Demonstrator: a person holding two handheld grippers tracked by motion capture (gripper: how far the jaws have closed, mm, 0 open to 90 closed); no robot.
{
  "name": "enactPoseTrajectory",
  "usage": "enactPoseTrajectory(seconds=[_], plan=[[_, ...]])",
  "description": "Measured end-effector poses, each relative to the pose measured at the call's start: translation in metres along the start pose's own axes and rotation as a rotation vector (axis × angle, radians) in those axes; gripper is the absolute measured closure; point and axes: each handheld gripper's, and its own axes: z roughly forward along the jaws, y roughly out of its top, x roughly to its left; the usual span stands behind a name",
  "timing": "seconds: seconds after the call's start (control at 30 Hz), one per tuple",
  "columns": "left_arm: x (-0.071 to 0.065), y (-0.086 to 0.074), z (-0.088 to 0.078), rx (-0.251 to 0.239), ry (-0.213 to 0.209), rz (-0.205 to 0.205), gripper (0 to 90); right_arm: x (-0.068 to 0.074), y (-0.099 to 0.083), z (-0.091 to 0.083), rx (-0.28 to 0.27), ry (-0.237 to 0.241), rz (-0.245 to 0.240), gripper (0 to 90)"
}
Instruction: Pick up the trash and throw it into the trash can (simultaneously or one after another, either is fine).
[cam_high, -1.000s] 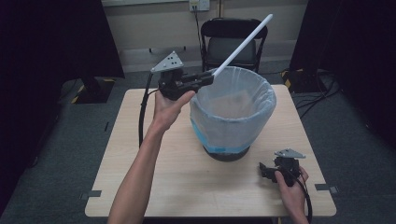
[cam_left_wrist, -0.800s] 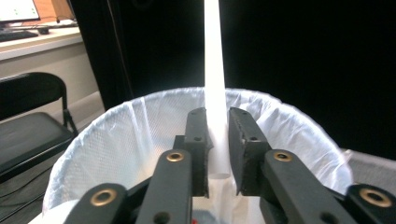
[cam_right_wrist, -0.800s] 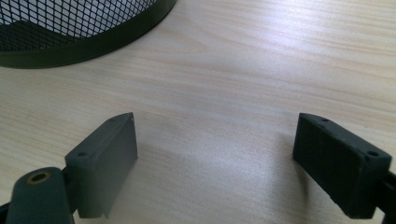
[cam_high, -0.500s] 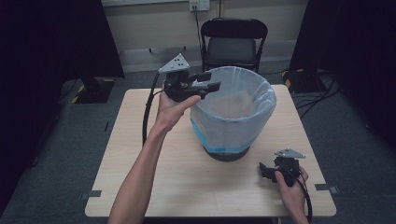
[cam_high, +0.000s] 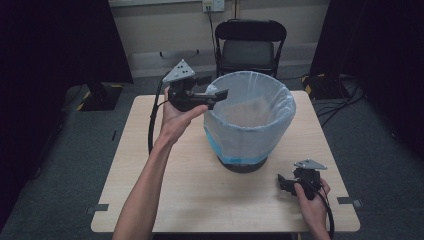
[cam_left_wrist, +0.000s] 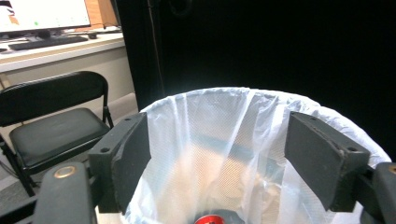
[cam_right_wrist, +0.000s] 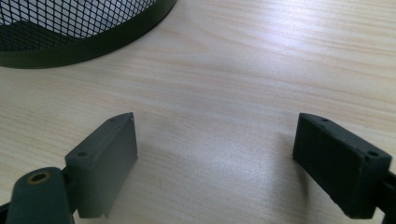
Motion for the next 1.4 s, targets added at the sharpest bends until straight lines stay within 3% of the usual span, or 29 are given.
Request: enactPoseTrajectory(seconds=[0.2,0.4,0.53,0.63,0.73,0.8,0.9,1.17,1.4], plan=[[0.008,-0.006,-0.013,-0.028,0.023,-0.032,16.8,0.000,0.000,0.000,0.000,0.000,0.000,12.9],[0.013,-0.012,-0.028,0.005,0.022,-0.041,16.3,0.000,0.000,0.000,0.000,0.000,0.000,12.9],[0.015,-0.018,-0.042,0.005,0.030,-0.044,15.9,0.000,0.000,0.000,0.000,0.000,0.000,12.9],[0.020,-0.023,-0.052,0.002,0.030,-0.069,15.8,0.000,0.000,0.000,0.000,0.000,0.000,12.9],[0.025,-0.030,-0.061,0.003,0.053,-0.079,15.8,0.000,0.000,0.000,0.000,0.000,0.000,12.9],[0.028,-0.035,-0.065,0.038,0.083,-0.074,16.3,0.000,0.000,0.000,0.000,0.000,0.000,12.9],[0.029,-0.045,-0.072,0.069,0.093,-0.070,19.6,0.000,0.000,0.000,0.000,0.000,0.000,12.9],[0.034,-0.070,-0.092,0.080,0.142,-0.109,20.3,0.000,0.000,0.000,0.000,0.000,0.000,12.9],[0.031,-0.084,-0.102,0.142,0.198,-0.088,22.5,0.000,0.000,0.000,0.000,0.000,0.000,12.9]])
